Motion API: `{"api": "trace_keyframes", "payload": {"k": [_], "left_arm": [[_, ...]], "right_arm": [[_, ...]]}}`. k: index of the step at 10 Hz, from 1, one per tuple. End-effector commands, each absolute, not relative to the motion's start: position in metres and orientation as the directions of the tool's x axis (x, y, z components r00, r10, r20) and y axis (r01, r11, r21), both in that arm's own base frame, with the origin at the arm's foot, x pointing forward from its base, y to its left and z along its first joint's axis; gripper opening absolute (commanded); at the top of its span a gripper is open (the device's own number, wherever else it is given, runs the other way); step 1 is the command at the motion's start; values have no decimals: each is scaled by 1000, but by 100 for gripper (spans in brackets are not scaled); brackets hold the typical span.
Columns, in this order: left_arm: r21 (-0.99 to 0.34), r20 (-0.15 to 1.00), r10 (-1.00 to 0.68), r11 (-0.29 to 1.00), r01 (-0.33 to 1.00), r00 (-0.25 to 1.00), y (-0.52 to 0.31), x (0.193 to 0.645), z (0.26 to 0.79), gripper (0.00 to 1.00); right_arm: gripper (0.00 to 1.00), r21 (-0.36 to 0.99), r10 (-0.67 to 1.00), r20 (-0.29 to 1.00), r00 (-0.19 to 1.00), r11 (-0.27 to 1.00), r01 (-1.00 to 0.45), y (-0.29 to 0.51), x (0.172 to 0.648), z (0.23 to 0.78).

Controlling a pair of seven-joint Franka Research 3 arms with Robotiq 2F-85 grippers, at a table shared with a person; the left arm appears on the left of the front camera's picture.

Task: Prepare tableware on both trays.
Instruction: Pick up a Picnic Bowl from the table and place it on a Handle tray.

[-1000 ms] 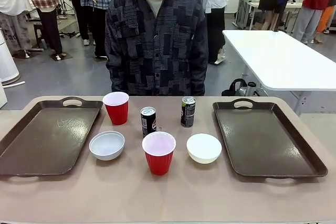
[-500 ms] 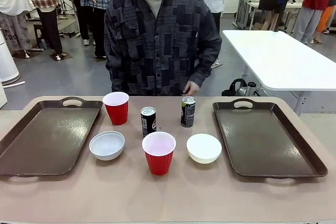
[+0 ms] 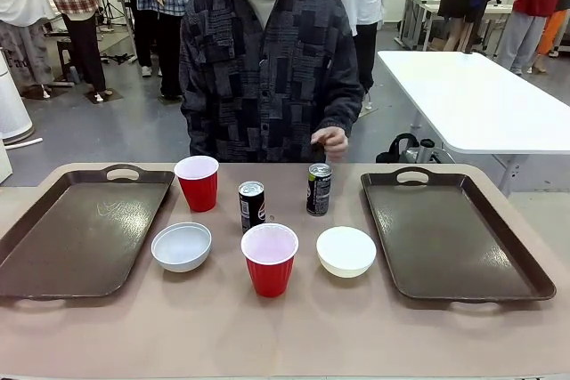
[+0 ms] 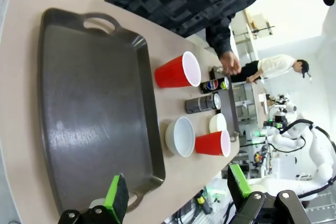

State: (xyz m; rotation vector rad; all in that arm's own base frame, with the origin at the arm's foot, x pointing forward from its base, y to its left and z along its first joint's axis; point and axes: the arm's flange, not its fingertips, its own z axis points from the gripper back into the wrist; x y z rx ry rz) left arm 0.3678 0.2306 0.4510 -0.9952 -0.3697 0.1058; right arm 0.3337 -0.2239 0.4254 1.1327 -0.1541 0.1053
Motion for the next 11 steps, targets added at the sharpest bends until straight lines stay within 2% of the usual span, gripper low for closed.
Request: {"api": "trace_keyframes", "payload": {"k": [1,6,7,8,11], "left_arm": [[-840,258,257,536,85,931,230,366,451,100],[-834,255,253,546,80,933,230,368,451,100],[-792,287,191,598,120,939,201,359,454,100],[-688,347,81,700,194,934,158,350,456,100],[-454,328,-137,845,283,935,40,347,437,100]], "right_arm": [[100,895,4,175,984,417,-161,-224,333,426],[100,895,4,175,984,417,-161,-224,333,426],[100,895,4,175,984,417,-161,-224,333,426],[100,895,4,175,984,417,-161,-224,333,426],[100,895,4,175,984,417,-161,-224,333,426]]}}
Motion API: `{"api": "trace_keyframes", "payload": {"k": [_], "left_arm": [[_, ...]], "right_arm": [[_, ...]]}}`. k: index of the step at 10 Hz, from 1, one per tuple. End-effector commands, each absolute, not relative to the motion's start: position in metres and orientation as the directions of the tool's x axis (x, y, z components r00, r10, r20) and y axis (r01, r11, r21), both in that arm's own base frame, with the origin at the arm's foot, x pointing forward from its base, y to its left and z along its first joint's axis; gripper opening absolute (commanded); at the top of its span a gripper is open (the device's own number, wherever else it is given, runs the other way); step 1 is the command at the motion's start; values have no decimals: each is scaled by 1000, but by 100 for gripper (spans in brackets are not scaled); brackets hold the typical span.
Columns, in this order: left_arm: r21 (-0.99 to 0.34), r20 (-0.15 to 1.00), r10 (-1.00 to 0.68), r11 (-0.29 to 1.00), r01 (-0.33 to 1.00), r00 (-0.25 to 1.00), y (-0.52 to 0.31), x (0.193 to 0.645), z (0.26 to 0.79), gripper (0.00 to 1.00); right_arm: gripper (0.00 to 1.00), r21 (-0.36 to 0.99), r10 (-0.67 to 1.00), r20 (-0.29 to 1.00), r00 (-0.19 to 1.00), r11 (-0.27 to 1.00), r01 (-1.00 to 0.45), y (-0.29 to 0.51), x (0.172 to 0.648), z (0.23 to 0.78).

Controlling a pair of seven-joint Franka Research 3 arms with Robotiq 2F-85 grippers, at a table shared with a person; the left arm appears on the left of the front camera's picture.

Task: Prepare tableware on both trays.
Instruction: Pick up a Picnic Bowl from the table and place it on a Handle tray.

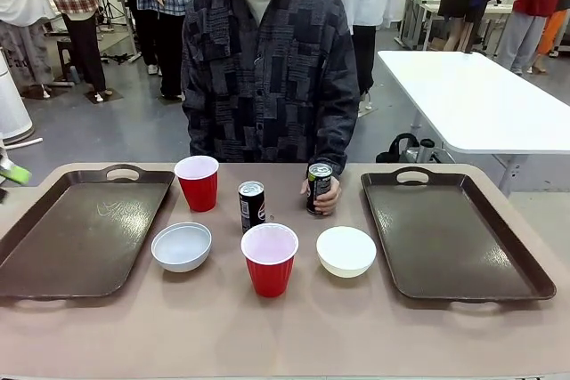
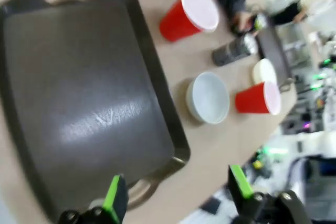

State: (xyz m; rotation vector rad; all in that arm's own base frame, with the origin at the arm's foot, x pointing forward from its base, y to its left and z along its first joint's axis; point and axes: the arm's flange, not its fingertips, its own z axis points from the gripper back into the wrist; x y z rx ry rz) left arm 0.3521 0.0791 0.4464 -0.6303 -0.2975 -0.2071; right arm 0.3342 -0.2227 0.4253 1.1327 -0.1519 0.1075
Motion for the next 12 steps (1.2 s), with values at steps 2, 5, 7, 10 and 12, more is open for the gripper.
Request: {"api": "trace_keyframes", "payload": {"k": [2,5,7,10,12], "left_arm": [[-275,329,-262,893,358,907,-21,336,407,100],[-129,326,-378,890,437,867,-96,324,389,100],[-55,284,-416,892,448,864,-130,325,375,100],[-18,290,-433,889,458,853,-151,329,366,100],[-44,278,-455,874,485,846,-165,351,381,100]], "right_arm": [[100,895,4,175,984,417,-161,-224,333,426],[100,895,4,175,984,417,-161,-224,333,426],[100,895,4,175,984,417,-161,-224,333,426],[100,895,4,175,984,417,-161,-224,333,426],[100,895,4,175,984,417,-161,-224,333,426]]}}
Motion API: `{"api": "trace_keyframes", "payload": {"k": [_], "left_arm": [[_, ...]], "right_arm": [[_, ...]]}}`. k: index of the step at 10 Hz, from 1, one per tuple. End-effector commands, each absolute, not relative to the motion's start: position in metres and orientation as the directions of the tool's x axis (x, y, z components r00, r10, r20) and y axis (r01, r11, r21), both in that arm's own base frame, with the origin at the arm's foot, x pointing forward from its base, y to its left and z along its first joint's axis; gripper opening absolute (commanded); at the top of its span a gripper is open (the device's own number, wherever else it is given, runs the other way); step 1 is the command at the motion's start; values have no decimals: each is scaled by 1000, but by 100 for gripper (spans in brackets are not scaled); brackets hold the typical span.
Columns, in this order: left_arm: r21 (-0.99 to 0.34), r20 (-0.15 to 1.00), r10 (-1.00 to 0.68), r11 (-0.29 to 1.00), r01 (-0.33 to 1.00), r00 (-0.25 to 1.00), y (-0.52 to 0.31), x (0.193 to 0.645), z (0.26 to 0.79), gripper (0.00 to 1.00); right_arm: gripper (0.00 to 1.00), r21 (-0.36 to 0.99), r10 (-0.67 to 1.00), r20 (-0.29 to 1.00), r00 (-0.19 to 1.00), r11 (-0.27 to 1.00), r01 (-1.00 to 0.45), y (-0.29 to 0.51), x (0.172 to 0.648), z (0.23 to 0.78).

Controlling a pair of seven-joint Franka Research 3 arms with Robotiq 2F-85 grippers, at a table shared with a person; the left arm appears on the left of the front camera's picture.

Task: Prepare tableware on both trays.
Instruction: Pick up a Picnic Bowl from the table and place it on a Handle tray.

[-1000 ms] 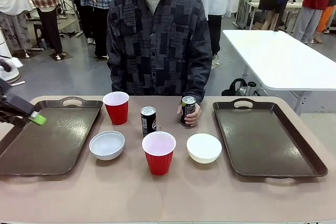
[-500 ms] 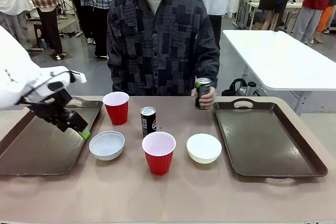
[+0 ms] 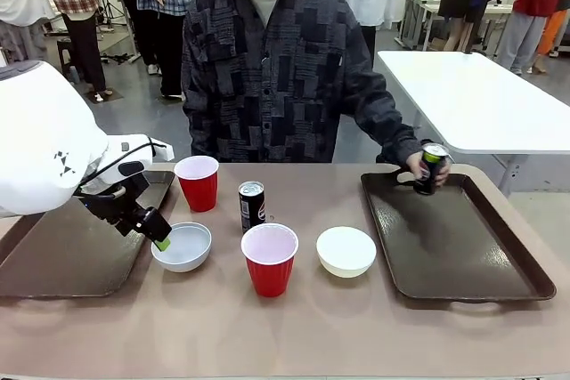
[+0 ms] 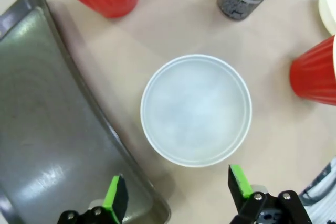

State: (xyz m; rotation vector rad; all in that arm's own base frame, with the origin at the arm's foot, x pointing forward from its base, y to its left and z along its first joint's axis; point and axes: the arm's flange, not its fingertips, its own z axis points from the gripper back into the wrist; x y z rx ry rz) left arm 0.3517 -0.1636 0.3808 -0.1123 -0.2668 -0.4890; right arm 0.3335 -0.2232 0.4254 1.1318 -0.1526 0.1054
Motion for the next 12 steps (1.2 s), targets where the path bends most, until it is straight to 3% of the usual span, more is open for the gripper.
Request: {"api": "trace_keyframes", "payload": {"k": [1,5,8,12], "left_arm": [[-44,278,-455,874,485,846,-165,351,381,100],[-43,279,-451,876,480,848,-164,351,381,100],[70,245,-458,887,456,855,-198,395,368,100],[106,215,-412,911,398,886,-209,414,354,100]], "right_arm": [[100,895,4,175,984,417,-161,-224,333,426],[100,895,4,175,984,417,-161,-224,333,426],[100,895,4,175,984,417,-161,-224,333,426],[100,895,4,175,984,417,-161,-224,333,426]]}}
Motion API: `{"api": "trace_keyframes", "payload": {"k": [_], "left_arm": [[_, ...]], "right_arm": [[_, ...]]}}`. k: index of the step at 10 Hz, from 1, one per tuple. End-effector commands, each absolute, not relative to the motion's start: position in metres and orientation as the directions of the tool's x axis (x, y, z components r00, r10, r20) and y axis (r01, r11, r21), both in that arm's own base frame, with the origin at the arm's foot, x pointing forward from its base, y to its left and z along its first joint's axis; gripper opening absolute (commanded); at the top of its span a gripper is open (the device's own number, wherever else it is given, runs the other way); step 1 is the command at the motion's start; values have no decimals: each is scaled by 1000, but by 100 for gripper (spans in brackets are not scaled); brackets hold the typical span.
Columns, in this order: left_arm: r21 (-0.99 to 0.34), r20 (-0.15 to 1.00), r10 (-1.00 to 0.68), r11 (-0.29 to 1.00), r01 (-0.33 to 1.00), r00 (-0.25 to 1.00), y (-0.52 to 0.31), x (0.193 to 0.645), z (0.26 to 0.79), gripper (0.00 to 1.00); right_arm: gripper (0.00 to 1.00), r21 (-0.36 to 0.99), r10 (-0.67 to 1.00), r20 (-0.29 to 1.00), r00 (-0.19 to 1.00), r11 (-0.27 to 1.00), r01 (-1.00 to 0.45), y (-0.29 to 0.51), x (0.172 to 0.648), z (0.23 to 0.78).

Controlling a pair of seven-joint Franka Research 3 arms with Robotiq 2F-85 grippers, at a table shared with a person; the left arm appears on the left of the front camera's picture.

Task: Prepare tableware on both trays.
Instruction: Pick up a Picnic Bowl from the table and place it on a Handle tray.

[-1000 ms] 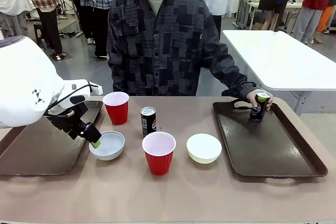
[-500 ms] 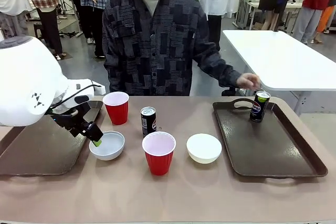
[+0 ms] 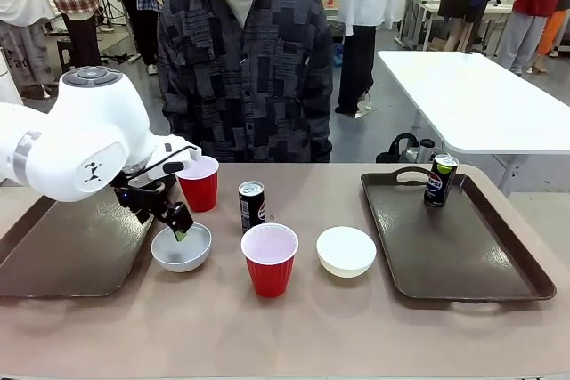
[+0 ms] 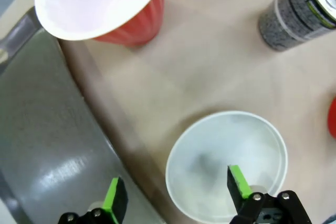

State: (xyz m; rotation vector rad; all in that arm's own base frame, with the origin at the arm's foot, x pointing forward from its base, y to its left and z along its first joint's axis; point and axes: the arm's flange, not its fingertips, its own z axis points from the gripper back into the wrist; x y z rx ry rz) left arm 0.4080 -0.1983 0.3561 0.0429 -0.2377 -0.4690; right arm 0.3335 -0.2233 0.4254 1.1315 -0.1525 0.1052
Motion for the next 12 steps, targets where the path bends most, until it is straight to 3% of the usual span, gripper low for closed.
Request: {"api": "trace_keyframes", "payload": {"k": [1,2,3,4,6,7,9,12], "left_arm": [[94,208,-397,918,386,894,-208,418,354,100],[71,204,-388,922,382,899,-206,423,352,41],[78,195,-378,926,370,905,-205,422,351,40],[80,191,-374,927,366,908,-206,423,351,0],[84,186,-363,932,354,913,-204,425,350,0],[85,186,-360,933,350,914,-203,426,349,15],[83,184,-356,935,346,916,-203,426,349,0],[79,164,-340,940,331,926,-199,430,348,0]], "right_arm": [[100,895,4,175,984,417,-161,-224,333,426],[100,895,4,175,984,417,-161,-224,333,426],[100,895,4,175,984,417,-161,-224,333,426],[100,895,4,175,984,417,-161,-224,333,426],[100,895,4,175,984,417,-161,-224,333,426],[100,895,4,175,984,417,-161,-224,333,426],[100,895,4,175,984,417,-161,-224,333,426],[100,895,4,175,984,417,-161,-224,333,426]]}}
